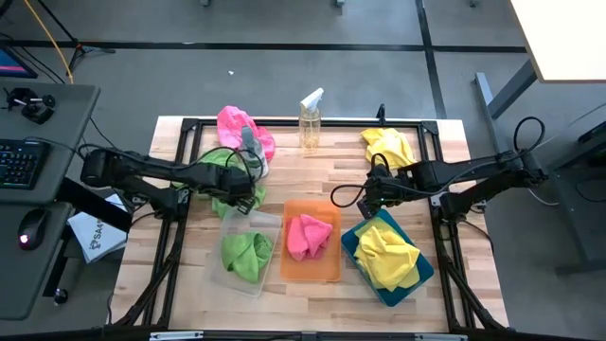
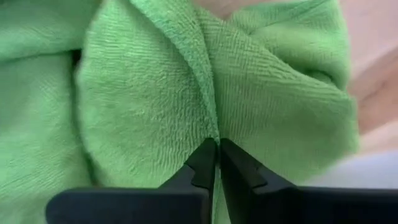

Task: Sort microfiber towel by color & place in baskets
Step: Put the green towel into the white bin

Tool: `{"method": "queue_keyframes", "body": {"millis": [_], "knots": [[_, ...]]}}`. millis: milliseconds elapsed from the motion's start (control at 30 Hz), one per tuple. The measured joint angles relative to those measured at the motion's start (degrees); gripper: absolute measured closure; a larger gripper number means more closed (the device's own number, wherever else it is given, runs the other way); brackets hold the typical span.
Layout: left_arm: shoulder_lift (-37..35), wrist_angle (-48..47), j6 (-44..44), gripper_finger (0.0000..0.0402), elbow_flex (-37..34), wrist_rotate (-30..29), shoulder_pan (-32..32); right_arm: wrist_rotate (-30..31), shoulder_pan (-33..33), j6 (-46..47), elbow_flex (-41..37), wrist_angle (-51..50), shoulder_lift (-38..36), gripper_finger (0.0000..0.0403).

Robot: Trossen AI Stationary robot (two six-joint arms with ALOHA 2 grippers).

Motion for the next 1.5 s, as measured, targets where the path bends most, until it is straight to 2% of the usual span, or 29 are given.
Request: {"method": "queue_keyframes", "body": {"millis": [133,267,500,633,733,833,1033,1233,1400,1500], "knots": [[-6.7,-4.9,2.8,0.0399,5.2,-0.3,0.0,0.0,0.0,0.0,0.0,0.1,0.0,0.0151],[-14.5,-7.9,10.1,0.0401,13.7,1.1,0.0,0.1,0.0,-0.5,0.0,0.4,0.0,0.0151],[-22.4,-7.3,21.3,0.0401,30.8,17.1,-0.8,1.1,0.0,-1.5,0.0,1.9,0.0,0.0151],[-23.3,-4.1,21.7,0.0401,39.4,25.8,-2.1,2.0,0.0,-1.5,0.0,3.2,0.0,0.0151],[-23.0,-2.6,19.6,0.0401,43.3,28.8,-4.0,3.6,0.0,-1.6,0.0,3.6,0.0,0.0151],[-22.7,-4.8,16.4,0.0401,44.2,28.1,-7.0,4.3,0.0,-1.9,0.0,3.6,0.0,0.0151],[-21.3,-18.2,12.1,0.0401,41.8,19.5,-13.2,4.4,0.0,-3.0,0.0,3.7,0.0,0.0151],[-18.9,-28.0,8.1,0.0401,36.9,19.4,-17.5,4.6,0.0,-3.1,0.0,3.7,0.0,0.0151],[-16.7,-28.0,7.9,0.0401,36.8,20.4,-19.6,6.7,-0.3,-4.3,0.0,3.9,0.0,0.0151],[-13.7,-23.6,12.8,0.0401,36.8,19.6,-20.2,6.9,-1.4,-5.9,0.0,4.7,0.0,0.0151]]}}
